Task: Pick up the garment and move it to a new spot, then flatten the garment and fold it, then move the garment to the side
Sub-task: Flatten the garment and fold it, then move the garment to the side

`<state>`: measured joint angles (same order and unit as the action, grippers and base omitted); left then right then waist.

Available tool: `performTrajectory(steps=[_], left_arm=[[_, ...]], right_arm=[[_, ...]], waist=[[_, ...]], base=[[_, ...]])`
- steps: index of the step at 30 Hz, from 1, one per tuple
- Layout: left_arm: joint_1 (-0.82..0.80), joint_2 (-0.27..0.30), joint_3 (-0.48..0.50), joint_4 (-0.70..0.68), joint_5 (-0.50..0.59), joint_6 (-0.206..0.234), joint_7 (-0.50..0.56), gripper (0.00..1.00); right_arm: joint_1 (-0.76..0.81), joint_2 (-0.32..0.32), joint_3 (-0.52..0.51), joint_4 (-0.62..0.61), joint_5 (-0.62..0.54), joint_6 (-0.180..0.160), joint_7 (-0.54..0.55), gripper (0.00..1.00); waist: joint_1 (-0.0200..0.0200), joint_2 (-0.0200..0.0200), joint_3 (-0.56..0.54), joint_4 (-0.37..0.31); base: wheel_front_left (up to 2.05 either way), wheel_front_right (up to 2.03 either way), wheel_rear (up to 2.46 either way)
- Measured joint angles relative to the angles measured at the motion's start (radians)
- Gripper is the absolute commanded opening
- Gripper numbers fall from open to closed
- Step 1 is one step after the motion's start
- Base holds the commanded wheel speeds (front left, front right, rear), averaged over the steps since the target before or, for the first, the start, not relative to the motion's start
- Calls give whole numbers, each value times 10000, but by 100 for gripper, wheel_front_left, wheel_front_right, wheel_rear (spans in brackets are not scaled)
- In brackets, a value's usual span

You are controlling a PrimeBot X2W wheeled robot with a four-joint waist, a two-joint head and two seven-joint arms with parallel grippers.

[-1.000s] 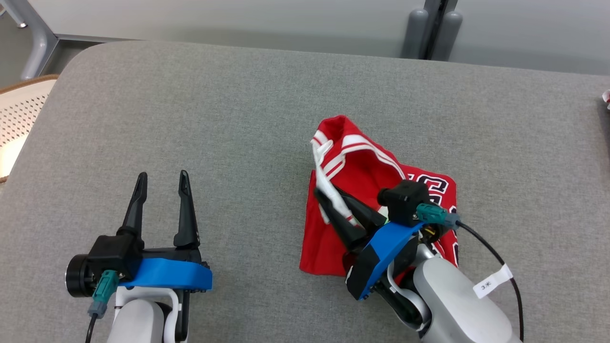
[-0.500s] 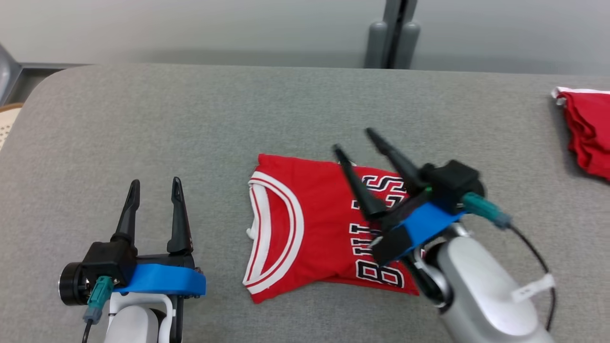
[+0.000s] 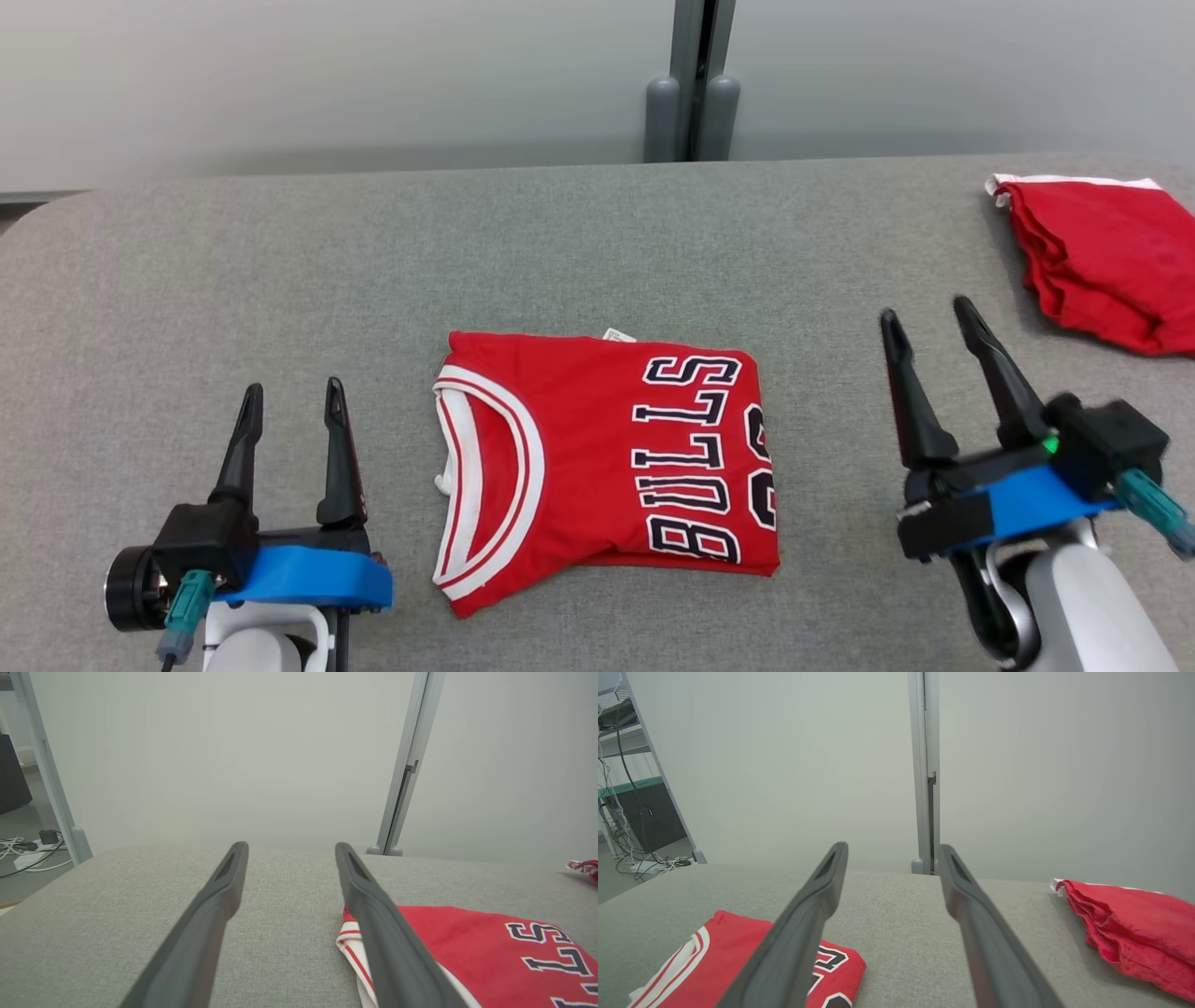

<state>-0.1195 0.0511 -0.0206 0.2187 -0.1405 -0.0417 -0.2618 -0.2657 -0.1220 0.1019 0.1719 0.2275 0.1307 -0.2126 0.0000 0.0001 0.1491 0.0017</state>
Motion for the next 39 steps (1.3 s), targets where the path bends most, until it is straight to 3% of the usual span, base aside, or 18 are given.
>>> performTrajectory(steps=[9,19,32,39], left_arm=[[432,-2,75,-132,86,13,2,100],[930,-4,117,-265,186,0,0,100],[946,-4,115,-286,207,0,0,100],[743,-4,113,-293,219,-2,0,100]], right_arm=[[1610,412,-1058,-826,-385,0,180,100],[2585,635,-1478,-1365,-623,0,533,100],[2706,698,-1567,-1532,-765,0,775,100],[1933,706,-930,-1294,-874,0,966,100]], waist=[[0,0,-387,-144],[-1,0,-681,-102],[-1,0,-610,1],[-1,0,-411,58]], base=[[0,0,0],[0,0,0],[0,0,0],[0,0,0]])
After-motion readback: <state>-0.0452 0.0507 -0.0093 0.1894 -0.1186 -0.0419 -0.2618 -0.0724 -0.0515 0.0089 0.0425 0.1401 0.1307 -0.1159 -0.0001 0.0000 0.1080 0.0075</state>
